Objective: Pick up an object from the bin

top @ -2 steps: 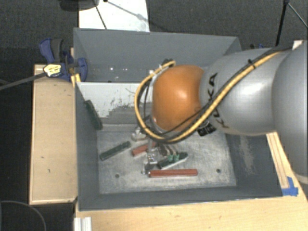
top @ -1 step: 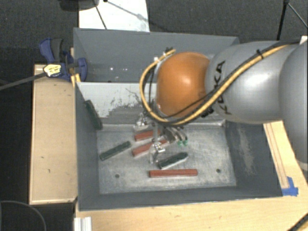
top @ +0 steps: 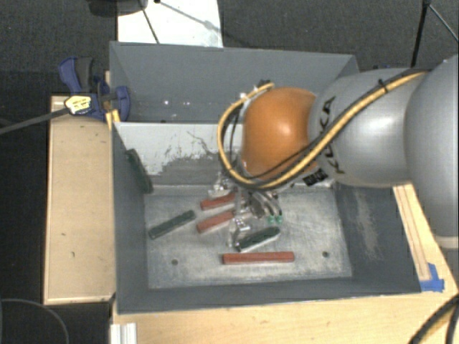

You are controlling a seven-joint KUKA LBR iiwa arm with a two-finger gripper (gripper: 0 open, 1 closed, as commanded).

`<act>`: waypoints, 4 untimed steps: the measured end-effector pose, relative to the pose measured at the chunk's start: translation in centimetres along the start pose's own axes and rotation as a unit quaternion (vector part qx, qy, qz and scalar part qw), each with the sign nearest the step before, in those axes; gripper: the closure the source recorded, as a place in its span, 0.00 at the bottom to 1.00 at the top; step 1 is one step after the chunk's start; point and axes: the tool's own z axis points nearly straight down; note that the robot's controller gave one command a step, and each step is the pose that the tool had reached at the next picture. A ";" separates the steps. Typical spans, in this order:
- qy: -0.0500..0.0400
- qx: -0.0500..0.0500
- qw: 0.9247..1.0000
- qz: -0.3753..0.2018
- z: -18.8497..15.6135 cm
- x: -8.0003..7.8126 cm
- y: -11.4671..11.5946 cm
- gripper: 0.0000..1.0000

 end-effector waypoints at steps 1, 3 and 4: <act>-0.007 0.000 1.000 -0.025 5.1 -1.3 -0.2 0.00; -0.008 -0.001 1.000 -0.025 4.5 -1.3 -0.2 1.00; -0.007 -0.001 1.000 -0.024 4.4 -1.3 -0.2 1.00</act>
Offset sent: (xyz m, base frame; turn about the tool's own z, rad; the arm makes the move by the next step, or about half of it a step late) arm 0.0083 0.0052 -0.0608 0.0986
